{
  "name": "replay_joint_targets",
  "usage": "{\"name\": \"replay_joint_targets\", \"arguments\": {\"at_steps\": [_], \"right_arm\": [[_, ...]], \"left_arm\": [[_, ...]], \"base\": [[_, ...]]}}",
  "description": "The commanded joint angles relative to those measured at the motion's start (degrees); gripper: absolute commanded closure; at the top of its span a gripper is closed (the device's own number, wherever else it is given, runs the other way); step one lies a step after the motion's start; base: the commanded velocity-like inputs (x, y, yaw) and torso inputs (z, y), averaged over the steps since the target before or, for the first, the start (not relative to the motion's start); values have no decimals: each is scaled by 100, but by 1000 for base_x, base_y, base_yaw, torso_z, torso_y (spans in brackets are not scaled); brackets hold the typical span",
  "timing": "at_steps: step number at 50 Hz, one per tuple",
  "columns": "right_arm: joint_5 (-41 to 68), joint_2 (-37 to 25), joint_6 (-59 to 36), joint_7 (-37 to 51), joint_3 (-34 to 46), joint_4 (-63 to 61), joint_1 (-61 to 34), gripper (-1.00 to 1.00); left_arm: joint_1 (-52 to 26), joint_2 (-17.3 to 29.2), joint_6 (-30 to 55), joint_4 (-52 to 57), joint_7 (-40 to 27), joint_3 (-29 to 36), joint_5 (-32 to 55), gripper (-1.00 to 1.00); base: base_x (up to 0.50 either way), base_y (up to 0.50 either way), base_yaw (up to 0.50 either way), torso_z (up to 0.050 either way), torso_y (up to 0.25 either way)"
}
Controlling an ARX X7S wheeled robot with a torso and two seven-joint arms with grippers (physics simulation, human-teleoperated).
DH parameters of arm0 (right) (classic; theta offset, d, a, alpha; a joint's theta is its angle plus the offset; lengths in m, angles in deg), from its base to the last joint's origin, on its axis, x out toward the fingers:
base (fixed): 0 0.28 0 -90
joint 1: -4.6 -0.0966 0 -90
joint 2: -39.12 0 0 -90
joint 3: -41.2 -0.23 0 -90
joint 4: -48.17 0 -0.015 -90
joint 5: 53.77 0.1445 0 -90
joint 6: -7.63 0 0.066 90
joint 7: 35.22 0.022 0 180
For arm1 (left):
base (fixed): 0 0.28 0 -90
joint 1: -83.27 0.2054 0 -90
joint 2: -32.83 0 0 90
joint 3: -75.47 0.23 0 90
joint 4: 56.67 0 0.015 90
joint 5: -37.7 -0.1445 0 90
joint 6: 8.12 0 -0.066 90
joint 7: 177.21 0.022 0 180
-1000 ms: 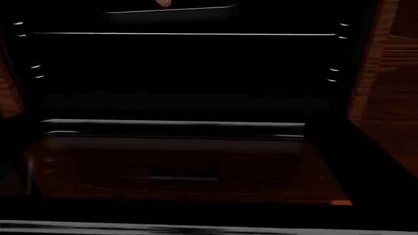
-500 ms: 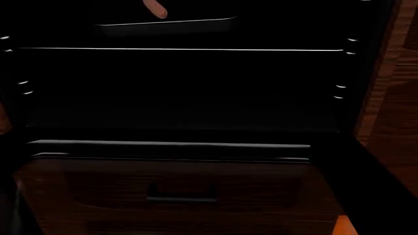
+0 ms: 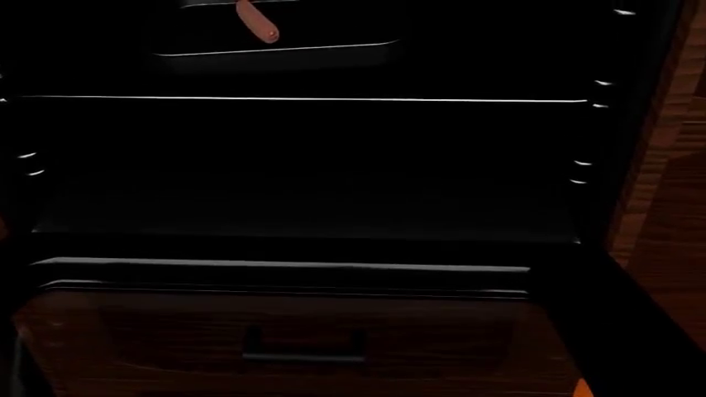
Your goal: Close the oven door
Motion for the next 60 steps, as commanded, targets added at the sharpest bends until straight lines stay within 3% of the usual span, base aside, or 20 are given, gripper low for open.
{"name": "replay_joint_targets", "arguments": {"at_steps": [1,3,5,7,8,10,13,15,21,25,30,32,36,39,41,43,44,46,50,60], "right_arm": [[-84,-2,284,140,93,-1,-75,-100],[-90,-9,451,167,112,-25,-147,-100],[-119,38,-337,219,136,-1392,415,-100],[-161,59,-866,261,183,-2704,770,-100],[-239,54,-1035,346,233,-3119,902,-100],[-126,62,-1447,257,195,-3793,1086,-100],[-133,53,-1895,203,303,-4855,1391,-100],[-192,33,-2065,312,334,-5349,1499,-100],[-277,-22,-2748,385,487,-6849,1756,-100],[-242,-63,-3031,416,484,-7409,1783,-100],[-291,-113,-3320,468,585,-7969,1831,-100],[-312,-132,-3377,489,630,-8142,1845,-100],[-477,-213,-3531,611,764,-8459,1830,-100],[-492,-249,-3816,611,791,-8847,1796,-100],[-534,-282,-3971,626,838,-9034,1735,-100],[-557,-299,-4060,628,896,-9167,1724,-100],[-600,-318,-4129,641,951,-9223,1689,-100],[-628,-343,-4291,623,1020,-9343,1614,-100],[-699,-385,-4622,629,1110,-9557,1390,-100],[-842,-498,-4584,719,1337,-9155,642,-100]], "left_arm": [[-246,-12,-184,24,-104,61,-46,-100],[44,40,350,920,-54,67,-12,-100],[709,145,1429,2639,-48,30,78,-100],[787,154,1395,3473,-50,44,104,-100],[935,199,1907,4265,-62,63,111,-100],[973,213,1772,4345,-94,76,116,-100],[1189,306,2479,5602,-41,120,176,-100],[1136,303,2188,5450,-102,92,182,-100],[1169,417,3200,7043,-130,64,307,-100],[1115,411,2908,6854,-153,83,312,-100],[1046,460,3637,7718,-199,62,407,-100],[1074,443,3164,7396,-202,83,386,-100],[960,480,3779,8096,-256,55,463,-100],[981,470,3570,8061,-252,40,503,-100],[794,486,4191,8564,-326,25,536,-100],[921,490,3701,8289,-309,85,496,-100],[781,514,4249,8727,-343,66,536,-100],[785,508,3798,8332,-370,115,465,-100],[566,522,4365,8926,-420,130,516,-100],[-69,444,4035,8265,-469,121,550,-100]], "base": [[0,0,0,0,0],[0,0,0,0,0],[0,0,0,0,0],[0,0,0,0,0],[0,0,0,0,0],[0,0,0,0,0],[0,0,0,0,0],[0,0,0,0,0],[0,0,0,0,0],[0,0,0,0,0],[0,0,0,0,0],[0,0,0,0,0],[0,0,0,0,0],[0,0,0,0,0],[0,0,0,0,0],[0,0,0,0,0],[0,0,0,0,0],[0,0,0,0,0],[0,0,0,0,0],[0,0,0,0,0]]}}
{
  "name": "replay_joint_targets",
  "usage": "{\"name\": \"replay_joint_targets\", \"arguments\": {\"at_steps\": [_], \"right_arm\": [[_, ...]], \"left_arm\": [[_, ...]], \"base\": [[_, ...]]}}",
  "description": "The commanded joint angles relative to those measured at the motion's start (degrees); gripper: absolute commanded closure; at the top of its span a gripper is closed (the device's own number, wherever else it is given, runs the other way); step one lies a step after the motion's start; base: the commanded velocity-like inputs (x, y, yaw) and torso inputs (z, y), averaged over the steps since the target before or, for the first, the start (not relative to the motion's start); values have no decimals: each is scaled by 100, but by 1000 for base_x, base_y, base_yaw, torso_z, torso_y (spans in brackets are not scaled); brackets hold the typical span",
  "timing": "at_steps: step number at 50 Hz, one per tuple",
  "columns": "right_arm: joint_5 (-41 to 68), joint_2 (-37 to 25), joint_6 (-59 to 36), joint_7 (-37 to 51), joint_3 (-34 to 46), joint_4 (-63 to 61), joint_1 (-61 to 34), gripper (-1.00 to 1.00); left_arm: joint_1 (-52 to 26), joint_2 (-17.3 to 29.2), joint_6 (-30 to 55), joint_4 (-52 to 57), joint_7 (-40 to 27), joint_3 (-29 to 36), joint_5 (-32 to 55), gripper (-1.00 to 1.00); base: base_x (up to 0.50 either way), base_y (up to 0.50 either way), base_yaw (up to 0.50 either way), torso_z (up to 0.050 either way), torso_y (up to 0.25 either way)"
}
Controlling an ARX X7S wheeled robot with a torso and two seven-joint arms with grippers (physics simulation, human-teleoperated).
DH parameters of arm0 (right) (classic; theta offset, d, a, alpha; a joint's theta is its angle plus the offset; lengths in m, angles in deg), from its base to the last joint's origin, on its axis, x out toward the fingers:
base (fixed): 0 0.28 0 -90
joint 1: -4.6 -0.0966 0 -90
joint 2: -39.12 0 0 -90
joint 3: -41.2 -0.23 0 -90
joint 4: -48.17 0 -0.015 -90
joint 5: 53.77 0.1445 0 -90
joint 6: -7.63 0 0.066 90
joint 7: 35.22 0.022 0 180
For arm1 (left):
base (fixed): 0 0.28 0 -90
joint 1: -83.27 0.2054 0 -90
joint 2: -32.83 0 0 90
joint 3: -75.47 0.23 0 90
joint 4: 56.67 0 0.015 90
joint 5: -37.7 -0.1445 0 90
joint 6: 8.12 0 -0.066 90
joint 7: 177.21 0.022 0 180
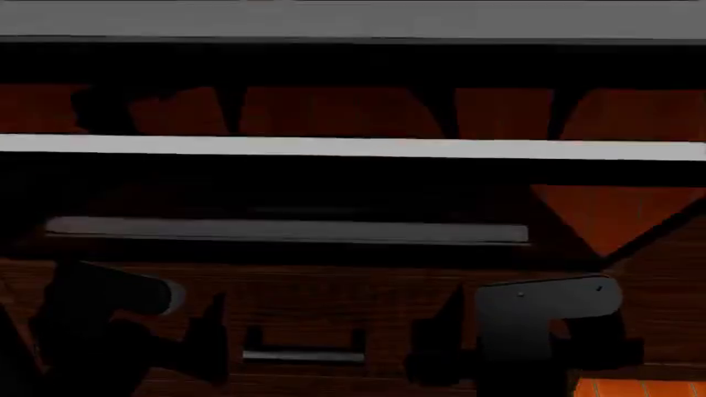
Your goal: Close the oven door
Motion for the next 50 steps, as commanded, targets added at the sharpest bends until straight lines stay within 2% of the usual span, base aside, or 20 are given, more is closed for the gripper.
{"name": "replay_joint_targets", "arguments": {"at_steps": [1,7,14,22,27,32,35,38,41,45,50], "right_arm": [[-104,-89,-200,72,199,97,-736,-100],[-178,-140,-53,167,299,746,-1278,-100],[-143,-196,299,222,310,1835,-1996,-100],[-155,-233,1032,347,431,3392,-2808,-100],[-135,-258,1609,394,498,4687,-3490,-100],[-132,-203,2456,490,599,6236,-4177,-100],[-146,-117,3207,592,684,7578,-4767,-100],[-168,-30,4113,730,785,9129,-5508,-100],[-134,-42,4025,779,905,9152,-5656,-100],[29,-61,3926,779,1097,9154,-5824,-100],[308,-103,3729,887,1380,9155,-5914,-100]], "left_arm": [[-671,-56,57,-89,-122,49,12,-100],[-1258,-166,67,-334,-193,181,-3,-100],[-1944,-340,-334,-1317,-296,515,-149,-100],[-2909,-542,-1221,-3257,-539,646,-124,-100],[-3625,-613,-2053,-4864,-749,1041,117,-100],[-4557,-627,-3253,-6861,-1236,2430,1385,-100],[-5006,-630,-3770,-7612,-1471,3892,2843,-100],[-5292,-630,-4013,-7903,-1649,5234,4174,-100],[-5572,-630,-4137,-8041,-1766,6101,5176,-100],[-5721,-630,-4224,-8070,-1864,6982,6100,-100],[-5889,-630,-4195,-8138,-1931,7601,6781,-100]], "base": [[0,0,0,0,0],[0,0,0,0,0],[0,0,0,0,0],[0,0,0,0,0],[0,0,0,0,0],[0,0,0,0,0],[0,0,0,0,0],[0,0,0,0,0],[0,0,0,0,0],[3,0,0,0,0],[86,-3,2,0,0]]}}
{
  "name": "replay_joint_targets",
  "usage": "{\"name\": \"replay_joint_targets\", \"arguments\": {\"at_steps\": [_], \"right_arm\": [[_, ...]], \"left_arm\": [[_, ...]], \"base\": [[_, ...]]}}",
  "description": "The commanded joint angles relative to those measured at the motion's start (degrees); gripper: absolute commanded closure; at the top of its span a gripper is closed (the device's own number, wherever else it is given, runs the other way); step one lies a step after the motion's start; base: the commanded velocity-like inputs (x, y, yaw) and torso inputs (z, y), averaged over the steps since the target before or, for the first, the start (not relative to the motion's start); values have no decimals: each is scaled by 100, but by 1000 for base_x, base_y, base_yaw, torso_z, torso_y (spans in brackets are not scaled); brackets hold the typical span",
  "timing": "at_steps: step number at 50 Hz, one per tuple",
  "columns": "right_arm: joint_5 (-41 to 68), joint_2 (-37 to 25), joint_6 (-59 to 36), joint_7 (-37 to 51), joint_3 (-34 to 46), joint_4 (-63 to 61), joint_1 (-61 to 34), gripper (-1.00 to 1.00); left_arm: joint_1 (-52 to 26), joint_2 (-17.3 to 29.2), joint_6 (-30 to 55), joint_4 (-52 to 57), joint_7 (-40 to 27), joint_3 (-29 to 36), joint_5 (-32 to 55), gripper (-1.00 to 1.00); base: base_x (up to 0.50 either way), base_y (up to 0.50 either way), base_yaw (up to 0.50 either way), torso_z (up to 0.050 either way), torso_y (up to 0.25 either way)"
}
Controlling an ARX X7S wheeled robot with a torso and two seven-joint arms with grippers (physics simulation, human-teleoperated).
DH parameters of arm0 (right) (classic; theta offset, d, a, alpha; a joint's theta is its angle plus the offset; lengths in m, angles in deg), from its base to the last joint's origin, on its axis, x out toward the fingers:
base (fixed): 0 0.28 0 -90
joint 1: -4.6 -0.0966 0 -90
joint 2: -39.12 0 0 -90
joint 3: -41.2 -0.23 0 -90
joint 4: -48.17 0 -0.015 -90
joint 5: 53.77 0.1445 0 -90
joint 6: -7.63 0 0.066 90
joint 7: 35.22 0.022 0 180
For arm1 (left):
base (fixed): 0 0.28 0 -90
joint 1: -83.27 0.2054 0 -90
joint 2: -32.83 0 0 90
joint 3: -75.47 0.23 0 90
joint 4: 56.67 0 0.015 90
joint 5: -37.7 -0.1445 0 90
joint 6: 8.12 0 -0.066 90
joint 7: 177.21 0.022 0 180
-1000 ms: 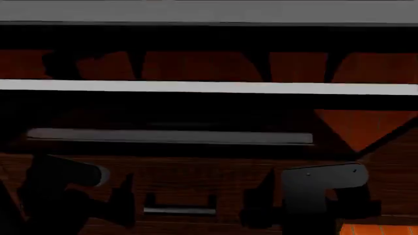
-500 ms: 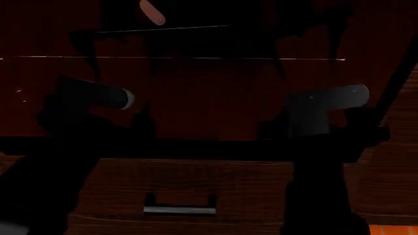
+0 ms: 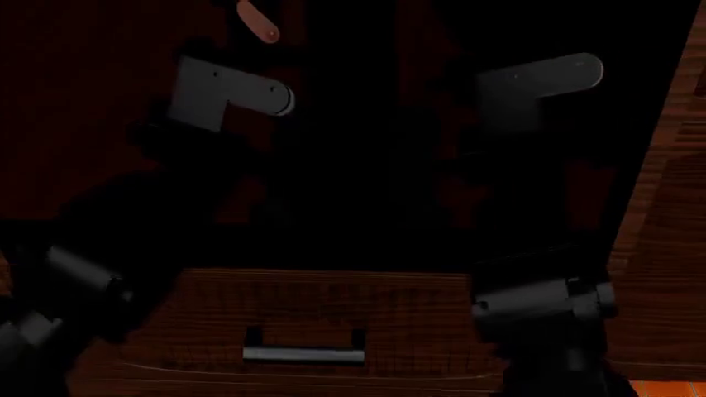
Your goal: Close the oven door
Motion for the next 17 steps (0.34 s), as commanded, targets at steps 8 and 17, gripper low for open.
{"name": "replay_joint_targets", "arguments": {"at_steps": [8,17], "right_arm": [[41,-246,9,116,479,1135,-1055,-100],[167,-286,-140,174,472,1135,-1119,-100]], "left_arm": [[-831,1,-414,-850,-566,2542,2937,-100],[-913,1,-426,-812,-601,2716,3237,-100]], "base": [[160,-15,-13,0,0],[143,-21,-27,0,0]]}}
